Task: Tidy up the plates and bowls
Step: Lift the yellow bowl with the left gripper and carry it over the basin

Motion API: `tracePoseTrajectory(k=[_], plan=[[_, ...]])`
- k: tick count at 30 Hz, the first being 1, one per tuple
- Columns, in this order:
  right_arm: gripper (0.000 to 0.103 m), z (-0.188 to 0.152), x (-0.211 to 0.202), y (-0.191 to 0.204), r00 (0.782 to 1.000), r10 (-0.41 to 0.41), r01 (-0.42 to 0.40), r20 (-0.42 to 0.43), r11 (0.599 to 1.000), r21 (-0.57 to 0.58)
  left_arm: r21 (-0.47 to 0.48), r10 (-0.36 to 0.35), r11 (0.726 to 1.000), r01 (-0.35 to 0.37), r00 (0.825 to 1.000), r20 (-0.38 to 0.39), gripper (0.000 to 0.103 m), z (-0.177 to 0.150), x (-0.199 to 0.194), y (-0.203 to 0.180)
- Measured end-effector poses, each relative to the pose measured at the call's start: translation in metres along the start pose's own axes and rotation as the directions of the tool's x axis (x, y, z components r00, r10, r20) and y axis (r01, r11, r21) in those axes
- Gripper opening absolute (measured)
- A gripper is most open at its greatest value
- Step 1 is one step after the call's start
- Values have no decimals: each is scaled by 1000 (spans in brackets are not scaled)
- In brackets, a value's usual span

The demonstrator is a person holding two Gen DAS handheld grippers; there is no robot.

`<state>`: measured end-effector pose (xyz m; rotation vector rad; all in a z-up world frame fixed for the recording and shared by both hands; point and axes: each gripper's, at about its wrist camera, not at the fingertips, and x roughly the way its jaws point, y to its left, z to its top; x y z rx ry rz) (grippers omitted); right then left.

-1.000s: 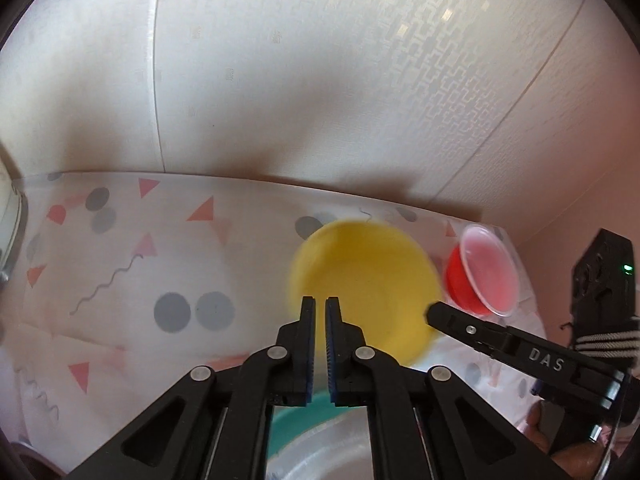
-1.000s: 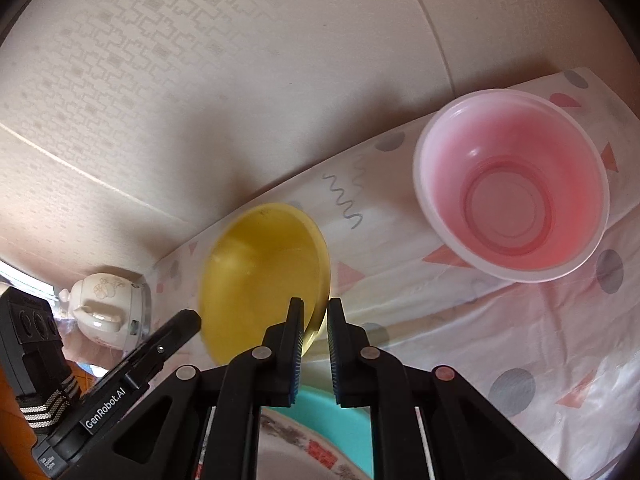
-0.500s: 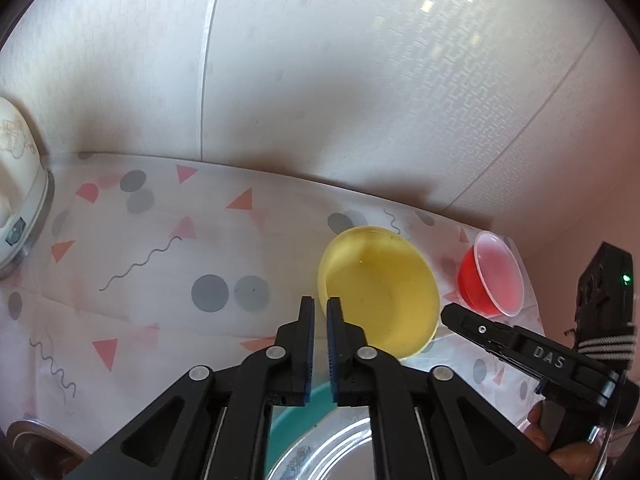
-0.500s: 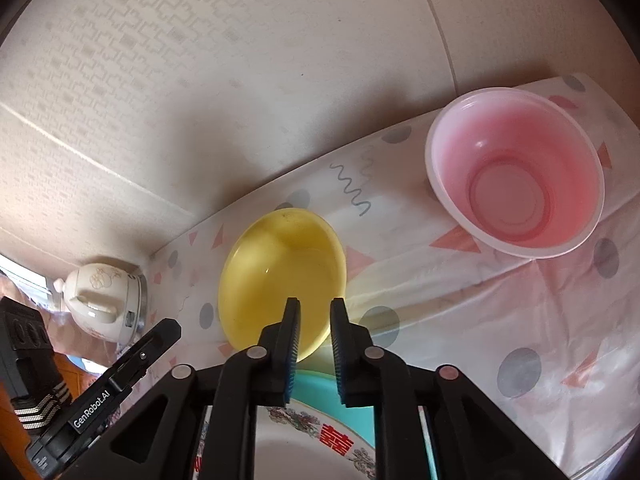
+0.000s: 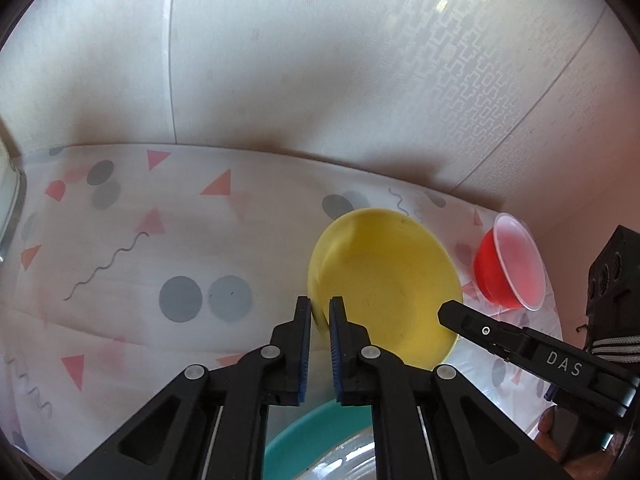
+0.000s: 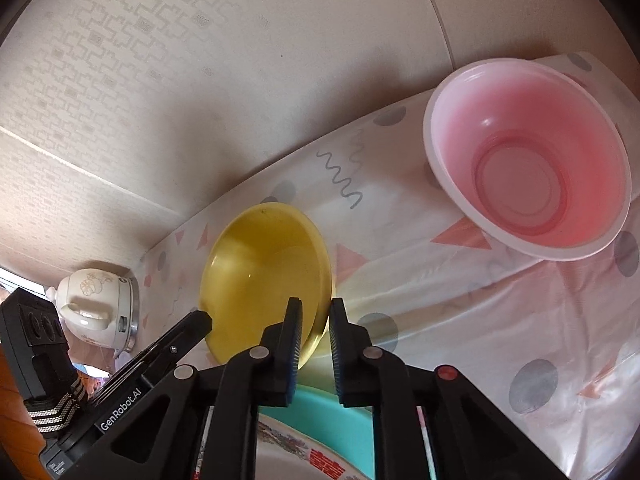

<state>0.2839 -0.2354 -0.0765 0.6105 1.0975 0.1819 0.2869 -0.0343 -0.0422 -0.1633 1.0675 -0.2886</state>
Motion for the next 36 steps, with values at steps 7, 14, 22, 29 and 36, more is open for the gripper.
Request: tracePoseTrajectory(k=[7, 14, 22, 29, 36], plan=[[13, -7, -25, 23, 998, 50, -48, 35, 997, -56, 23, 20, 999, -23, 994, 103, 9, -4, -47, -4], [13, -29, -56, 43, 991, 122, -114, 61, 987, -114, 41, 40, 998, -49, 979, 201, 9, -29, -99, -5], [13, -69, -72, 64, 984, 172, -161, 37, 967, -196, -28, 45, 999, -40, 967, 250, 9, -73, -139, 13], [13, -104, -64, 81, 979, 202, -198, -10, 949, -246, -69, 102, 994, -86, 955, 280, 9, -113, -162, 29], [13, -134, -55, 101, 975, 218, -222, -49, 926, -305, -109, 158, 985, -131, 942, 296, 9, -147, -183, 52]])
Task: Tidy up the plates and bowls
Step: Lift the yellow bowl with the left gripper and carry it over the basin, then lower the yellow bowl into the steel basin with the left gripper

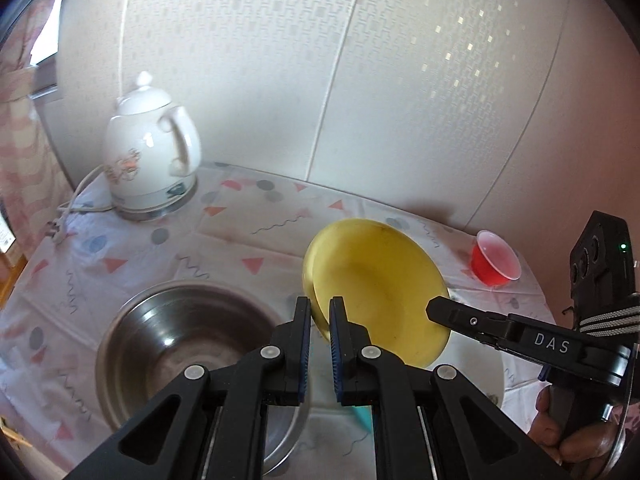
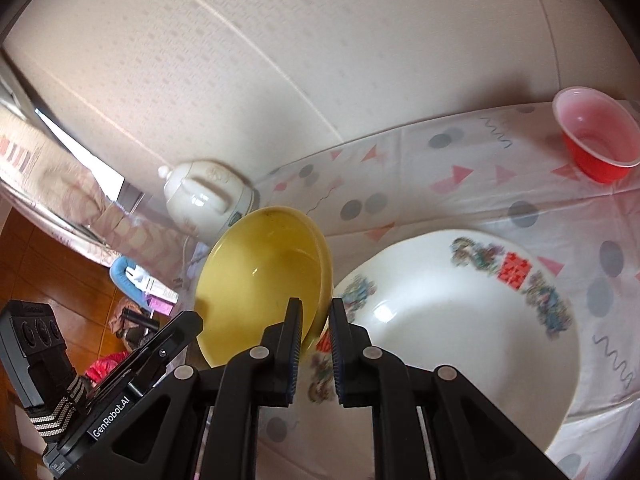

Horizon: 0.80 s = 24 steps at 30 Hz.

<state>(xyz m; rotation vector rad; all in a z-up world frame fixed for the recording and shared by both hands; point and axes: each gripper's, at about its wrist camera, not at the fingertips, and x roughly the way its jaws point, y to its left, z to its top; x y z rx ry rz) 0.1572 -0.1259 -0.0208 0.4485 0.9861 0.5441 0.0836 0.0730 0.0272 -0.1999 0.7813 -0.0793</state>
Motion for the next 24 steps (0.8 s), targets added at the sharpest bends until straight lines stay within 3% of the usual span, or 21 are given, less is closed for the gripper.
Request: tracePoseTrajectory(k=[7, 9, 24], plan=[[11, -21, 19, 27, 998, 33, -36, -49, 997, -65, -32, 23, 999, -23, 1000, -12, 6, -22, -11, 25], [11, -25, 25, 36, 998, 25, -30, -56, 995, -92, -12, 65, 998, -65, 998, -5, 6, -26, -11, 26], [9, -21, 36, 43, 997, 16, -23, -77, 995, -96, -116, 65, 991, -70, 997, -47, 6, -31, -2, 65]])
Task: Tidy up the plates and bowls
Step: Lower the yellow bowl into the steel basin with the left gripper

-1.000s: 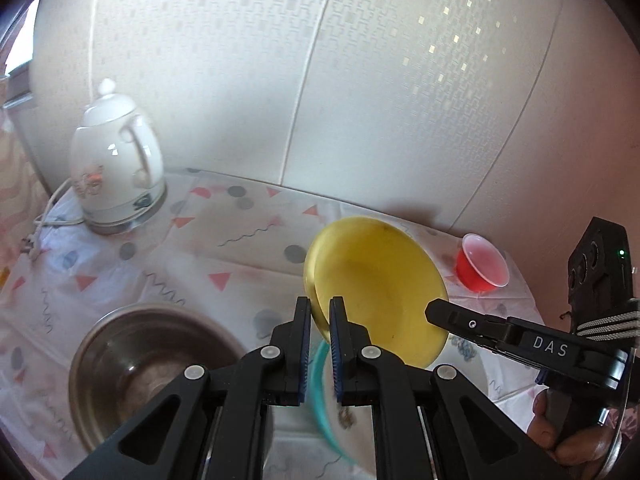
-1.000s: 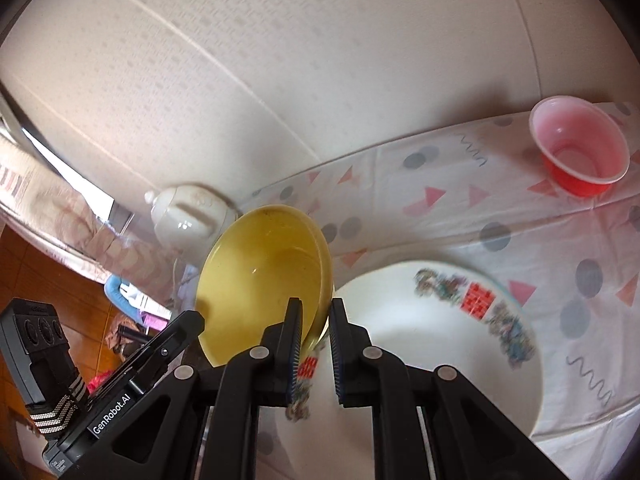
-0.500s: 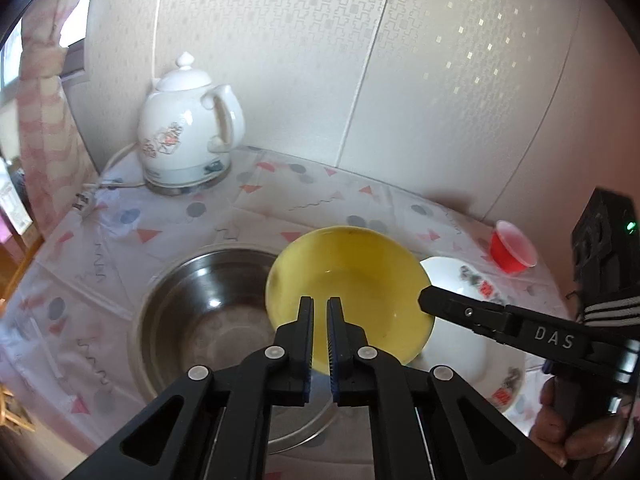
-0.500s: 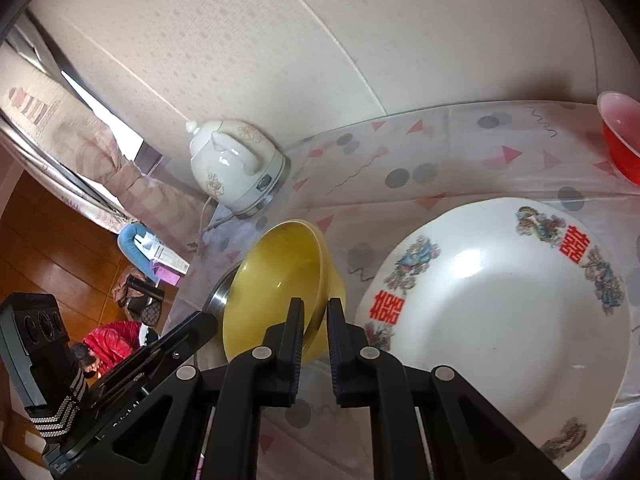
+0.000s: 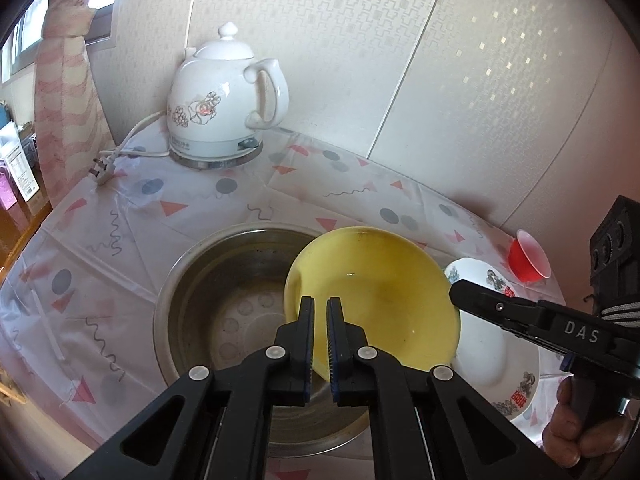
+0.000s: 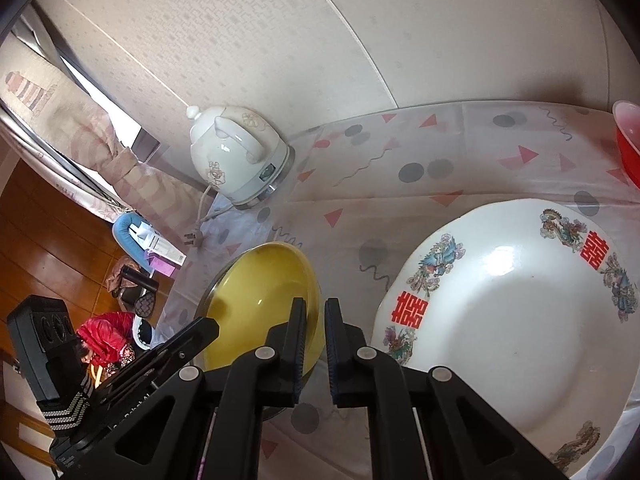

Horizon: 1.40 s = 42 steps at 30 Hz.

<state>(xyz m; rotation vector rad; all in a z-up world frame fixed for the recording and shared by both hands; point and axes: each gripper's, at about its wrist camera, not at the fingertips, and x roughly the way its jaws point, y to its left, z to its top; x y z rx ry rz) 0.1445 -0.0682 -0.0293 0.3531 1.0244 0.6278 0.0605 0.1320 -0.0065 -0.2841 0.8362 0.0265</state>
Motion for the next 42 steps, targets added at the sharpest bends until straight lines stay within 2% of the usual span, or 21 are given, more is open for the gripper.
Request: tracePoseTrajectory(k=[8, 15, 20, 35, 38, 42], plan=[[10, -1, 12, 7, 1000, 12, -12, -28, 1000, -6, -8, 16, 1000, -16, 1000, -7, 6, -3, 0, 5], [10, -13, 42, 11, 995, -1, -1, -104, 1000, -21, -35, 62, 997, -64, 997, -41, 6, -11, 7, 23], [9, -17, 44, 16, 994, -5, 0, -109, 999, -46, -53, 79, 995, -82, 995, -53, 6, -14, 9, 32], [11, -22, 36, 25, 996, -32, 23, -89, 995, -96, -50, 84, 995, -87, 994, -74, 6, -18, 15, 27], [18, -23, 35, 27, 996, -30, 21, -87, 995, -100, -43, 86, 995, -89, 993, -79, 6, -19, 15, 25], [18, -25, 33, 31, 996, -33, 24, -81, 993, -118, -38, 70, 997, -74, 992, -101, 6, -23, 19, 22]])
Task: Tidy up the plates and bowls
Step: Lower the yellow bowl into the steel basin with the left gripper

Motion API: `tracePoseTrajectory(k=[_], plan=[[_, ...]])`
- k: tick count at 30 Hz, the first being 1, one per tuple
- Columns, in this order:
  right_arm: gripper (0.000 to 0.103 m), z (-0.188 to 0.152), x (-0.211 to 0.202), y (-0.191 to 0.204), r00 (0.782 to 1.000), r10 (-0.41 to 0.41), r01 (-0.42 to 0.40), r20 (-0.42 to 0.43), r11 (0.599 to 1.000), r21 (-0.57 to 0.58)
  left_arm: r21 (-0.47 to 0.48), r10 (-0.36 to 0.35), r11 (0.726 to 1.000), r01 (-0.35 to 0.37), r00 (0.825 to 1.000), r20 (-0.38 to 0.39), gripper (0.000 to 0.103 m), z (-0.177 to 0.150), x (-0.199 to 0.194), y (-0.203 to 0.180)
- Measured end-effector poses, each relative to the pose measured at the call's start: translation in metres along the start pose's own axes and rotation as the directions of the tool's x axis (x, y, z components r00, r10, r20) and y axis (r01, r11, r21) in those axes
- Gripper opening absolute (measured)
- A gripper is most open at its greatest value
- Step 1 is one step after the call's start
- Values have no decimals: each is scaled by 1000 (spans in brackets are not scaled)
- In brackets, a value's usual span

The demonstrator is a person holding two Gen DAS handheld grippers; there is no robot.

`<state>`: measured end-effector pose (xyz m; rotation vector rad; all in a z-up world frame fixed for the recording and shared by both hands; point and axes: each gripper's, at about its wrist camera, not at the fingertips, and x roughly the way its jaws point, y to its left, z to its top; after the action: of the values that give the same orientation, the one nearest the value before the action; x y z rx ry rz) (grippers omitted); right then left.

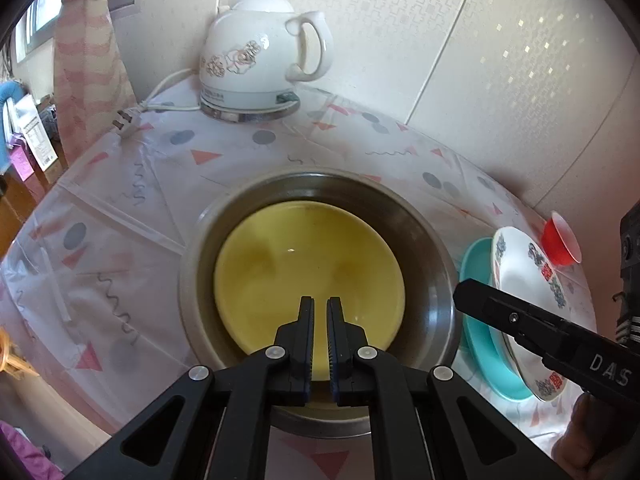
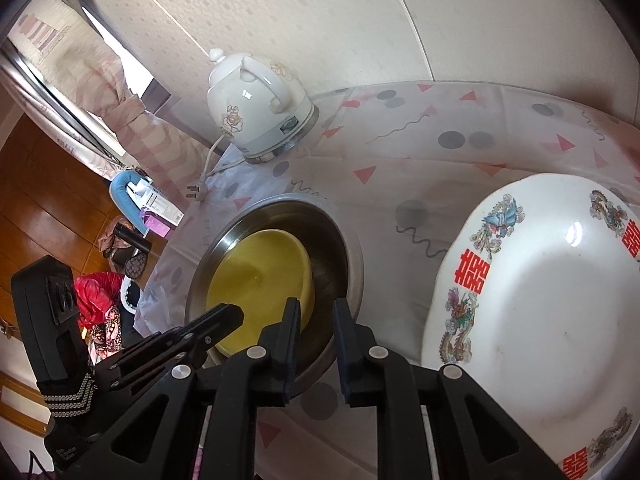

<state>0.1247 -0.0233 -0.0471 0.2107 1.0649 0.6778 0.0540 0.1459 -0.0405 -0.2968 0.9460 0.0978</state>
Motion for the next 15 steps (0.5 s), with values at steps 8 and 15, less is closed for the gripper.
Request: tracePoseTrajectory(k=[8, 15], plan=[[18, -1, -15, -6, 999, -10, 10, 37, 1000, 18, 16, -43, 999, 44, 998, -48, 6, 0, 16, -14], [18, -1, -31, -22, 997, -23, 19, 74, 998, 62, 29, -83, 996, 85, 993, -87, 6, 0, 26, -26]])
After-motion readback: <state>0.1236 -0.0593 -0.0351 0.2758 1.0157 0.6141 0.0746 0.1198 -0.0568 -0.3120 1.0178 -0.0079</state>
